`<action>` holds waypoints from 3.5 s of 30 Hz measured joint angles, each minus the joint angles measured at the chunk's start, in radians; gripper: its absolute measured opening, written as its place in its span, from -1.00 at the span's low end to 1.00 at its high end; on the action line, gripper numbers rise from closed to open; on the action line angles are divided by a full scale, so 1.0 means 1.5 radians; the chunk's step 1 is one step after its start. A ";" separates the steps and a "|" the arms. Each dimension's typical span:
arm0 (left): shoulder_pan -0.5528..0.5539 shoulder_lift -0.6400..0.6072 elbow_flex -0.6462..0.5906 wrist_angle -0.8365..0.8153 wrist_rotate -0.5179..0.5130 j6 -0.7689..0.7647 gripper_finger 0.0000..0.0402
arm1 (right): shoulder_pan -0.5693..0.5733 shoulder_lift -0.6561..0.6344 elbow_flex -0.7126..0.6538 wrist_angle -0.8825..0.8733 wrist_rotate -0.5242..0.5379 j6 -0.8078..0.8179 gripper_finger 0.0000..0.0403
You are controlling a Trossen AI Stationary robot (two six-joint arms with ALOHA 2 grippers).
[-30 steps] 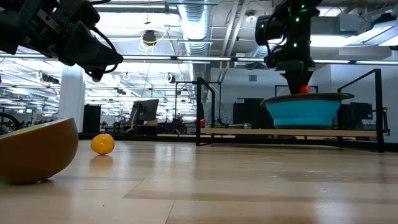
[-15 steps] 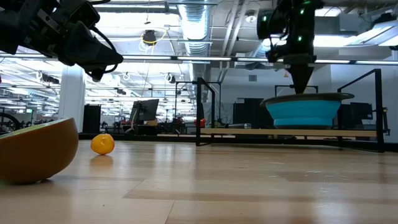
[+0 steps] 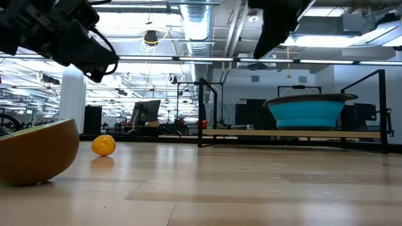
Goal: Pick & Place Fruit
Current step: Put the orange pear into the blue colander
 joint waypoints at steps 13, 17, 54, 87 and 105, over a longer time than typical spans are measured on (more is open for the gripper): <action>-0.065 0.000 0.000 -0.041 -0.015 -0.030 -0.99 | 0.154 -0.003 -0.193 0.467 0.092 -0.039 -0.93; -0.065 0.000 0.000 -0.041 -0.016 -0.030 -0.98 | 0.167 -0.003 -0.259 0.637 0.129 -0.054 -0.99; -0.086 0.168 -0.006 0.004 0.068 0.111 0.27 | 0.181 0.001 -0.352 0.820 0.122 -0.026 -1.00; 0.015 0.469 0.043 0.151 0.118 0.173 -0.03 | 0.182 0.001 -0.352 0.802 0.122 -0.027 -0.99; 0.017 0.426 0.042 0.169 0.117 0.088 -0.47 | 0.195 -0.001 -0.352 0.797 0.120 -0.029 -1.00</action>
